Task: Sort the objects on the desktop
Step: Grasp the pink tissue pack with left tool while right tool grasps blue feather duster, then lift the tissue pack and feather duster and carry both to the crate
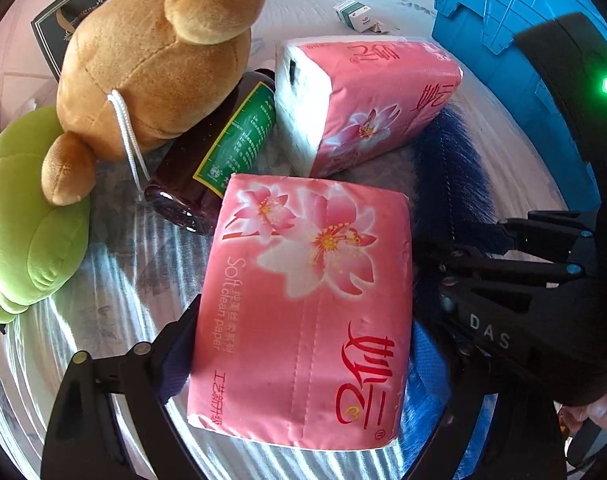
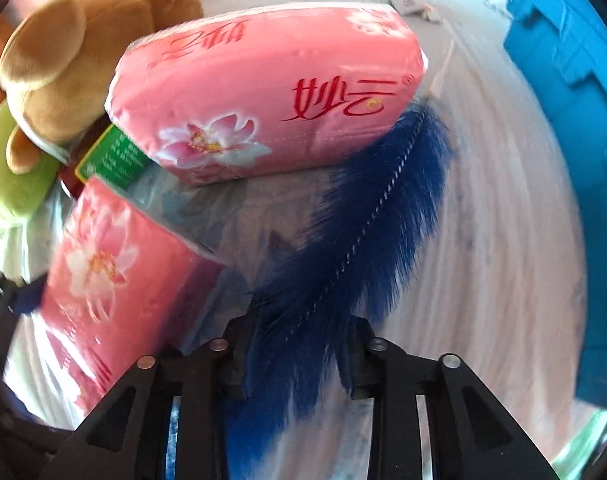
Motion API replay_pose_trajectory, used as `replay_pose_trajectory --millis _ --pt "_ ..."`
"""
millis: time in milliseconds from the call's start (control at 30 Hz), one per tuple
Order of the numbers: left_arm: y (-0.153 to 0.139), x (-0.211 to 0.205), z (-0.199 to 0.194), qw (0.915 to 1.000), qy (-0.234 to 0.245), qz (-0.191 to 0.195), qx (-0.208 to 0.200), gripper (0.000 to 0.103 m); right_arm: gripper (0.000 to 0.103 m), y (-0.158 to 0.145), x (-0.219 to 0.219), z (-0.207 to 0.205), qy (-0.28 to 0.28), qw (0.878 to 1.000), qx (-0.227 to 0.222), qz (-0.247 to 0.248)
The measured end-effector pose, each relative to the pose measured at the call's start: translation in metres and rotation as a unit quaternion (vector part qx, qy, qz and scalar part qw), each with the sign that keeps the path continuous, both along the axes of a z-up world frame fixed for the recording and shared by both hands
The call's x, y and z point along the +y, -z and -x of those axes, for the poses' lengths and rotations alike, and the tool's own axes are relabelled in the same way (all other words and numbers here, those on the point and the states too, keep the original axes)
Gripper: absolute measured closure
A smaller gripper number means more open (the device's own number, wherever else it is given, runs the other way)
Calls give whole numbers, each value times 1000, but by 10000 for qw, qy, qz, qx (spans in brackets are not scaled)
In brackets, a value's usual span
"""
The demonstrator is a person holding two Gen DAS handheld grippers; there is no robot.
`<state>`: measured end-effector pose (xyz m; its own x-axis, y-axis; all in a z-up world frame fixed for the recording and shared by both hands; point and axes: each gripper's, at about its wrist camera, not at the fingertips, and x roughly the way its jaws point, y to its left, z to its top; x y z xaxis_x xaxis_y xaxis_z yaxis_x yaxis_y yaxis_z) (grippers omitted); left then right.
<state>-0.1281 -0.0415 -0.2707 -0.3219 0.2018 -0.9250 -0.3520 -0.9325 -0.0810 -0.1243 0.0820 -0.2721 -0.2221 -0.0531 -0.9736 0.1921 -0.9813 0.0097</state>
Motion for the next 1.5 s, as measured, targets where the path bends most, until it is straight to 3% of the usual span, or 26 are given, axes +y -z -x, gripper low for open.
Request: replay_pose_trajectory --millis 167,600,667,967,1167,1500 --pt "-11 -3 -6 10000 -51 -25 68 14 80 -8 15 -11 18 9999 30 144" --pt "-64 -7 -51 9972 -222 -271 660 14 88 -67 74 -58 153 9964 669 502" --pt "-73 0 -65 9963 -231 -308 767 14 88 -78 79 -63 179 9949 816 566" --pt "-101 42 -61 9917 -248 -404 1197 14 88 -134 105 -65 65 9860 1511 697" --pt "-142 66 -68 9843 -199 -581 1653 14 88 -189 134 -87 -35 9752 2082 755" --pt "-238 148 -70 9614 -29 -1212 2471 14 88 -301 212 -97 -44 9449 3131 961"
